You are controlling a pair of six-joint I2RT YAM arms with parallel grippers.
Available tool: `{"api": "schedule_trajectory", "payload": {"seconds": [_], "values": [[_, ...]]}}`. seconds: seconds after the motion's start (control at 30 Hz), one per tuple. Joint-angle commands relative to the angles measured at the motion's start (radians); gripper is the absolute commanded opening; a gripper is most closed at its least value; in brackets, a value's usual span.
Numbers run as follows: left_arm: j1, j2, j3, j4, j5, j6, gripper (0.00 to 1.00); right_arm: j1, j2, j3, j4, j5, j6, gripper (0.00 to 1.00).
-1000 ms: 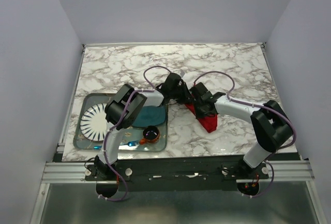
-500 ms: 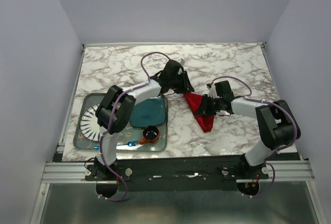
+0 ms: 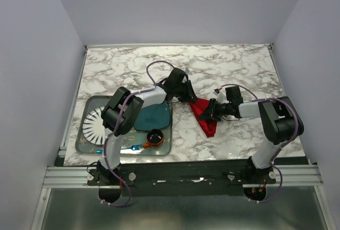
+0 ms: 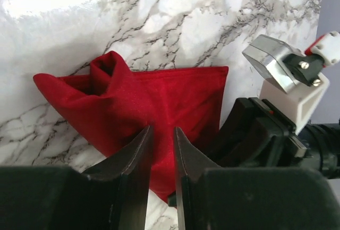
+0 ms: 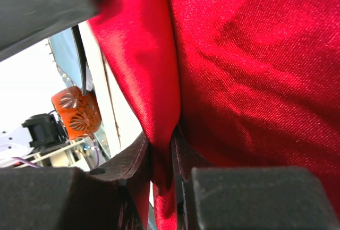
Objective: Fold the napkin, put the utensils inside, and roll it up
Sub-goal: Roll the napkin with the utensil
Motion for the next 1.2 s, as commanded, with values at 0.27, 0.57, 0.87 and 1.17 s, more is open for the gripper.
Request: {"api": "schedule_trajectory", "payload": {"seconds": [0.27,0.57,0.87,1.17], "values": [[-0.017,0.141,-0.013,0.068,0.01,0.003,0.28,-0.006,-0.046,-0.025,-0.201,0.224,-0.068,0.38],[-0.031,0.182,-0.039,0.101,0.006,0.002,0.25,0.059,-0.204,0.113,-0.448,0.428,-0.162,0.54],[-0.031,0.212,-0.051,0.112,0.018,-0.015,0.24,0.315,-0.219,0.299,-0.666,0.888,-0.269,0.71],[-0.029,0.215,-0.048,0.112,0.032,-0.029,0.24,0.531,-0.034,0.467,-0.74,1.309,-0.248,0.75]]}}
